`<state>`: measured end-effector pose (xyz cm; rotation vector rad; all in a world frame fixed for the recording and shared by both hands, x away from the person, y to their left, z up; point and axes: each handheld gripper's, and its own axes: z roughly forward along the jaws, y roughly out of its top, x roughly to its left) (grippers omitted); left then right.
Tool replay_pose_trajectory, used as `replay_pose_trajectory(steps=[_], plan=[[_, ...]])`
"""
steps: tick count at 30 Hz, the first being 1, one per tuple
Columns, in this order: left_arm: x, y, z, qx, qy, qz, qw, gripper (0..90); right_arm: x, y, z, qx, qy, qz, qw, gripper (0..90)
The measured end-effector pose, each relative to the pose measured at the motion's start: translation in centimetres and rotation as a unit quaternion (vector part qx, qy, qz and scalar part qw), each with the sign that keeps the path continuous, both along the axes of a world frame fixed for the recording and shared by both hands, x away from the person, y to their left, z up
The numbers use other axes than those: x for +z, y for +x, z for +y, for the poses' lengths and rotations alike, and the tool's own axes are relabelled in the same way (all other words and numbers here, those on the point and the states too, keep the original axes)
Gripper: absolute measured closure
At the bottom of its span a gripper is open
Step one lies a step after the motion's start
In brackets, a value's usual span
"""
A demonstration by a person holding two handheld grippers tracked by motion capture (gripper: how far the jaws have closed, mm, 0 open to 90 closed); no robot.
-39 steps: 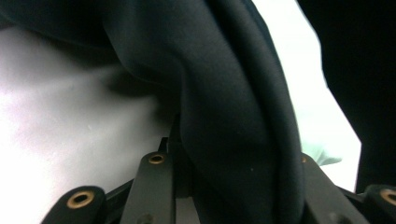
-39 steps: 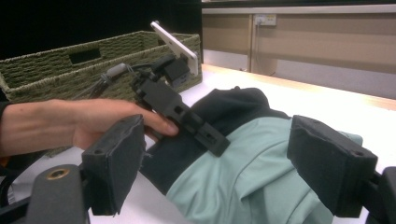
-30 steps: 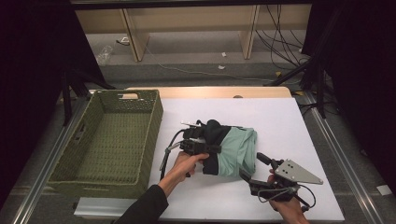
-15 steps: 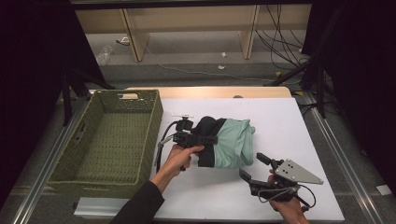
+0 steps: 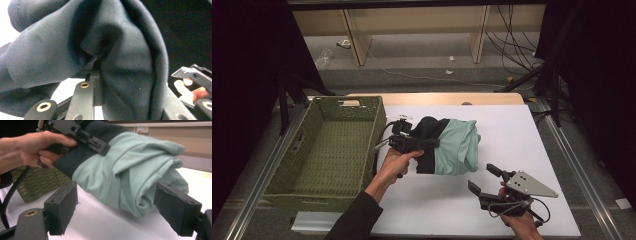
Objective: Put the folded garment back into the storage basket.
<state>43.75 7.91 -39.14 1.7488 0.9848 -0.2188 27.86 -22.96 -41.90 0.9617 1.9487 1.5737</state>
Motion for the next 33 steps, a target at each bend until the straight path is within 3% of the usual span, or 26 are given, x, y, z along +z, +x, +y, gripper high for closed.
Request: replay_pose_trajectory(steps=[33], plan=[[4.7, -0.9, 3.9, 0.01, -0.004, -0.048, 0.9988, 69.0, 0.0, 0.0, 0.0, 0.0, 0.001, 0.002, 1.0, 20.3]])
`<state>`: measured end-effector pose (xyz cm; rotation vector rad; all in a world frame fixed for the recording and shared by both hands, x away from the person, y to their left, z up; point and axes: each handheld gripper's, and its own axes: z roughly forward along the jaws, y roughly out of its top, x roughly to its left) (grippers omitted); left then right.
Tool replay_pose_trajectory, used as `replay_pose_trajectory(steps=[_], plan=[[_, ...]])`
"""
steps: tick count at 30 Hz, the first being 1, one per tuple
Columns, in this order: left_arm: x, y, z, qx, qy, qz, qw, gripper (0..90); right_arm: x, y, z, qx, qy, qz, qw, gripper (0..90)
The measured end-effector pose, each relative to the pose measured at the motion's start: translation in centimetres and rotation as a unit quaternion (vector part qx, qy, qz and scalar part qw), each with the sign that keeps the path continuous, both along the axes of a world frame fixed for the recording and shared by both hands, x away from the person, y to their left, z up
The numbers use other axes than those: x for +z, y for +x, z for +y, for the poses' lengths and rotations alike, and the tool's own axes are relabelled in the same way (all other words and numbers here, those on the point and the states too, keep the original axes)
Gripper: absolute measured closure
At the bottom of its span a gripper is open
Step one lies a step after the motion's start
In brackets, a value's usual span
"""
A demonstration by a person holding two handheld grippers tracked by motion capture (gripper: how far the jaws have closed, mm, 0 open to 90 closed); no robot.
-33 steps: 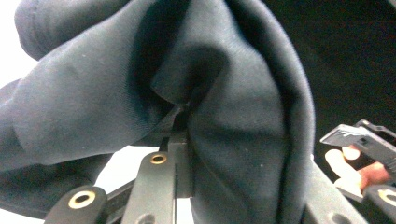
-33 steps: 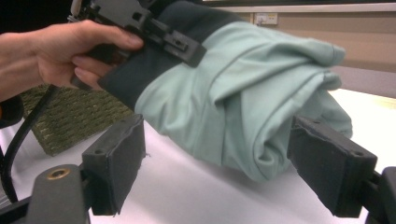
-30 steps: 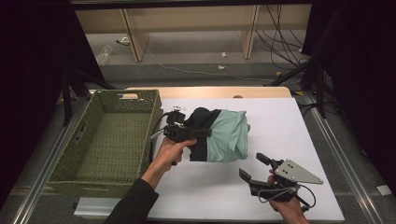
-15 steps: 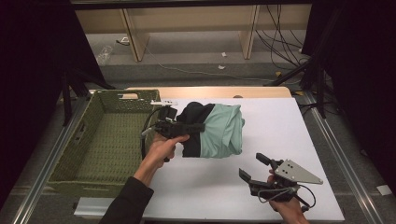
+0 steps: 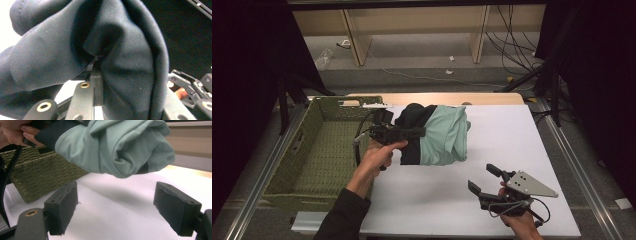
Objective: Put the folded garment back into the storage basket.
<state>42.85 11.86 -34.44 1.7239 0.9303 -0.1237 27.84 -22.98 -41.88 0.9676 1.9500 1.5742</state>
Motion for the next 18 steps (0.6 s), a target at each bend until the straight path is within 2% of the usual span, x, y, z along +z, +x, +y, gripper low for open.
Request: replay_pose_trajectory(steps=[9, 14, 18], plan=[[0.6, 0.0, 0.9, 0.004, 0.022, -0.009, 0.9997, 69.0, 0.1, 0.0, 0.0, -0.001, 0.002, -0.003, 1.0, 20.4], [1.1, -0.1, 1.3, 0.002, 0.027, -0.015, 0.9995, 69.0, 0.1, 0.0, 0.0, -0.001, 0.002, -0.002, 1.0, 20.4], [1.8, -0.5, 1.7, 0.005, 0.036, -0.028, 0.999, 69.0, 0.1, 0.0, -0.1, -0.001, 0.001, -0.003, 1.0, 20.4]])
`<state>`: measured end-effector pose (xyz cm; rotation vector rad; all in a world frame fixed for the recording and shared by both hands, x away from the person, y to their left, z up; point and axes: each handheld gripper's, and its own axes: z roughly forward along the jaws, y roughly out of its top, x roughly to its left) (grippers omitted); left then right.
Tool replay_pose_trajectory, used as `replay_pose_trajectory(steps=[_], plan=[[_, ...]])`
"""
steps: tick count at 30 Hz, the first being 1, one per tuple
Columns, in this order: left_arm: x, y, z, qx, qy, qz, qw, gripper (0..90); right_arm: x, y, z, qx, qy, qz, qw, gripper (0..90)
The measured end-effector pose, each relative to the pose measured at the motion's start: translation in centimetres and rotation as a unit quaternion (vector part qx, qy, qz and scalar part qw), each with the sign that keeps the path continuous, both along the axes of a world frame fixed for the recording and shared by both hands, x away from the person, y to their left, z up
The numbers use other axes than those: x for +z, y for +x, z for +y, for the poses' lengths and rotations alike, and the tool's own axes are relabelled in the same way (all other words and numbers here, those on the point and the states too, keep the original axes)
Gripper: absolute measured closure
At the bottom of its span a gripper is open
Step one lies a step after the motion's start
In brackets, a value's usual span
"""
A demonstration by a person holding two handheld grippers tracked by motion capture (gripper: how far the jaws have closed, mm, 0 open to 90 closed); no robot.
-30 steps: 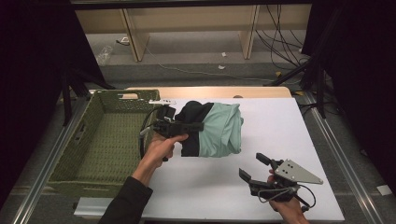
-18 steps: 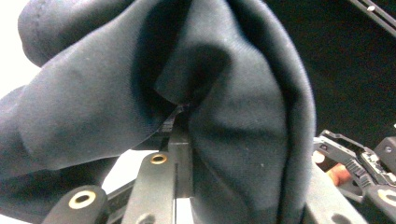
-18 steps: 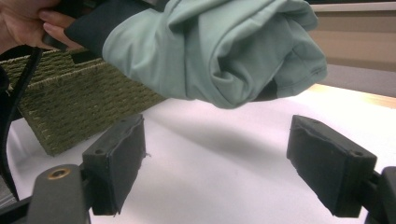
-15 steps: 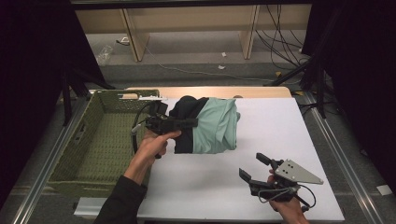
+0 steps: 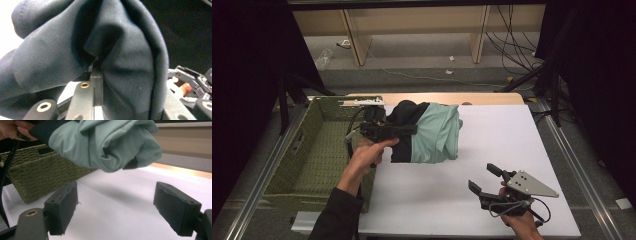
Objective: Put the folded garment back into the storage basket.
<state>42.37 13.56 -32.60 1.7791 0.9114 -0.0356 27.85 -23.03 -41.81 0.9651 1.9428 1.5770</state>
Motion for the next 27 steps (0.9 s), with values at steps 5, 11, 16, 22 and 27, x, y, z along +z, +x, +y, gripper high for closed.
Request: replay_pose_trajectory(steps=[5, 11, 16, 22, 27], plan=[[0.8, -0.3, 1.2, 0.007, -0.014, -0.006, 0.9999, 69.0, 0.0, 0.0, 0.0, 0.001, 0.0, 0.001, 1.0, 20.5], [1.4, -0.4, 2.9, 0.021, -0.024, -0.011, 0.9994, 69.0, 0.0, 0.0, 0.1, 0.001, -0.001, 0.0, 1.0, 20.5], [2.0, -0.6, 4.2, 0.032, -0.027, -0.018, 0.999, 69.0, 0.0, 0.0, 0.1, 0.001, -0.001, 0.0, 1.0, 20.6], [2.8, -1.0, 5.6, 0.045, -0.027, -0.027, 0.9983, 69.0, 0.0, 0.0, 0.1, 0.001, -0.001, 0.0, 1.0, 20.5], [3.1, -1.2, 6.6, 0.049, -0.027, -0.03, 0.998, 69.0, 0.0, 0.0, 0.1, 0.001, -0.001, 0.0, 1.0, 20.5]])
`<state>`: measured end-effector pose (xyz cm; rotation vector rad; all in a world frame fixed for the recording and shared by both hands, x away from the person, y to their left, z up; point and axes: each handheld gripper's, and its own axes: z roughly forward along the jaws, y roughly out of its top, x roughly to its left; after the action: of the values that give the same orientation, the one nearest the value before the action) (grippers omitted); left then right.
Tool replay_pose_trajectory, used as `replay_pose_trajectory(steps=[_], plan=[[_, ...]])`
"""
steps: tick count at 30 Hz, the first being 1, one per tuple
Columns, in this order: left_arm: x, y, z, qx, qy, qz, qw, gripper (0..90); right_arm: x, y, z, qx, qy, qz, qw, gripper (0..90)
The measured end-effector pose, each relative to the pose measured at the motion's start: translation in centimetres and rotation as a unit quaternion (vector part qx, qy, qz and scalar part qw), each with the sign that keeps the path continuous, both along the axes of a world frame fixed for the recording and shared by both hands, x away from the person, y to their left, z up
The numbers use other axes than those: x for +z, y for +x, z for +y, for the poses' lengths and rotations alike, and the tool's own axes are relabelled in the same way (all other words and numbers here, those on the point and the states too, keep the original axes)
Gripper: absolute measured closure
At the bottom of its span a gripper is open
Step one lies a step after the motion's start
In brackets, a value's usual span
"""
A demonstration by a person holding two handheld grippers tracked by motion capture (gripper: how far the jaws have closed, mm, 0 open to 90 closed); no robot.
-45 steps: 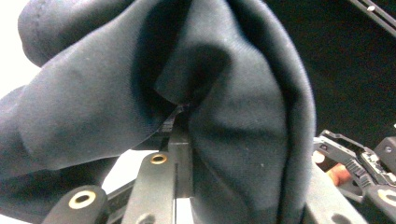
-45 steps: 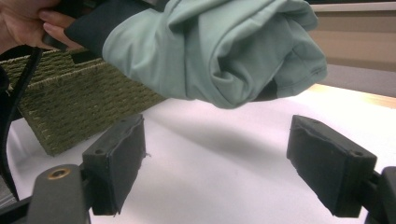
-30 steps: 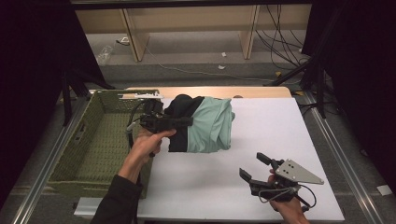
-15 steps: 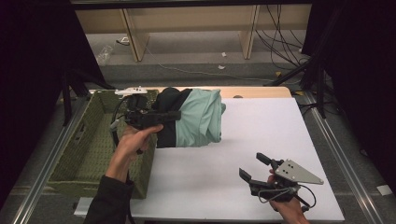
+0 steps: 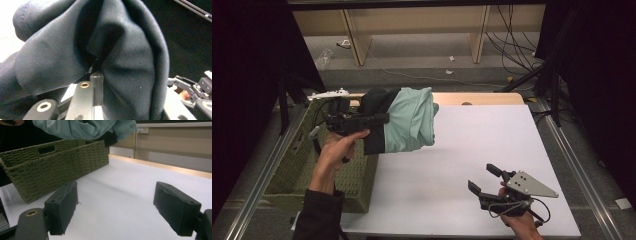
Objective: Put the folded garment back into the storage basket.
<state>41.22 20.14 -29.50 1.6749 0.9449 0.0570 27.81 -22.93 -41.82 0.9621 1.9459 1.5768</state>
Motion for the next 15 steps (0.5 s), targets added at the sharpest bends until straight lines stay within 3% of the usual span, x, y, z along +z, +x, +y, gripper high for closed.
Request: replay_pose_trajectory(steps=[15], plan=[[0.8, -0.7, 3.1, 0.027, -0.012, -0.011, 0.9995, 69.0, -0.1, 0.0, 0.1, 0.001, -0.003, 0.003, 1.0, 20.5]])
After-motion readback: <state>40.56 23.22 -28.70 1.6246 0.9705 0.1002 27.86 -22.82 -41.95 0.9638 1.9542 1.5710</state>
